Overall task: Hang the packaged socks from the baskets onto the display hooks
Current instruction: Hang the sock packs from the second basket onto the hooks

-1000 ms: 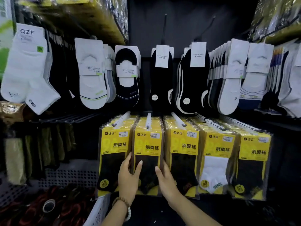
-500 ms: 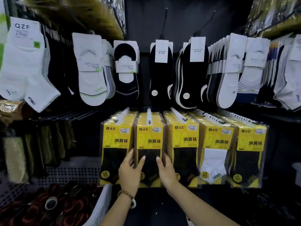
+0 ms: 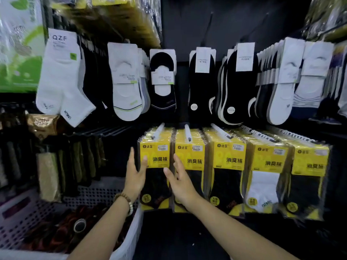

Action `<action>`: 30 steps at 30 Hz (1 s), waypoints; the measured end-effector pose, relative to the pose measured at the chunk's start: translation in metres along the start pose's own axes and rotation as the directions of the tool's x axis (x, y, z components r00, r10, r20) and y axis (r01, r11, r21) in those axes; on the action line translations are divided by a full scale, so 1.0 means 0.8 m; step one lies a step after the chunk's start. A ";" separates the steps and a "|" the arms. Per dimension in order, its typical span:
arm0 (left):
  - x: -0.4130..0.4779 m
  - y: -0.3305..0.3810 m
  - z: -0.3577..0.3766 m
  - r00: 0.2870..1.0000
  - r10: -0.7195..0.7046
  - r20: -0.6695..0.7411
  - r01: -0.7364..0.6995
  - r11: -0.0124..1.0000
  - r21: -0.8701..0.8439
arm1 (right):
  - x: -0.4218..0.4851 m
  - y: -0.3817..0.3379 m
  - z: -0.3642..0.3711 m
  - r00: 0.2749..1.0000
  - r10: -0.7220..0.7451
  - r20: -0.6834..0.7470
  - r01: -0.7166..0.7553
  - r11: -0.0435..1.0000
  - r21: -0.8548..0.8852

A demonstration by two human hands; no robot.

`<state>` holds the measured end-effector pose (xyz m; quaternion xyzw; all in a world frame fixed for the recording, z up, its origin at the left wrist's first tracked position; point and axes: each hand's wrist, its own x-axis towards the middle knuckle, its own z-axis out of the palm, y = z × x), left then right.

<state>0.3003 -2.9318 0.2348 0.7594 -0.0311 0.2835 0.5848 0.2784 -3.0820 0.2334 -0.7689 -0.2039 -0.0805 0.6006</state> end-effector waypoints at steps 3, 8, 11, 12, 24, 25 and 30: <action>0.013 -0.010 0.006 0.992 0.001 0.126 0.007 0.998 -0.058 | 0.019 0.011 0.021 0.997 0.073 -0.008 -0.071 0.991 0.110; 0.040 -0.031 0.008 0.985 -0.056 0.165 0.065 0.997 -0.052 | 0.052 0.023 0.037 0.987 0.097 -0.127 -0.080 0.988 0.131; 0.053 -0.036 0.009 0.980 -0.043 0.195 0.059 0.995 -0.079 | 0.069 0.029 0.040 0.985 0.098 -0.144 -0.076 0.985 0.154; 0.055 -0.038 0.010 0.980 -0.039 0.194 0.056 0.995 -0.081 | 0.073 0.030 0.040 0.984 0.105 -0.146 -0.081 0.984 0.161; -0.020 -0.120 0.013 0.933 -0.311 0.183 0.322 0.946 -0.030 | -0.006 0.143 0.072 0.920 0.390 -0.022 -0.380 0.907 0.179; -0.027 -0.129 0.013 0.930 -0.320 0.183 0.330 0.943 -0.026 | -0.006 0.149 0.074 0.917 0.398 -0.010 -0.391 0.905 0.168; -0.035 -0.132 0.012 0.939 -0.310 0.148 0.317 0.948 -0.026 | -0.010 0.152 0.085 0.917 0.397 -0.040 -0.383 0.904 0.190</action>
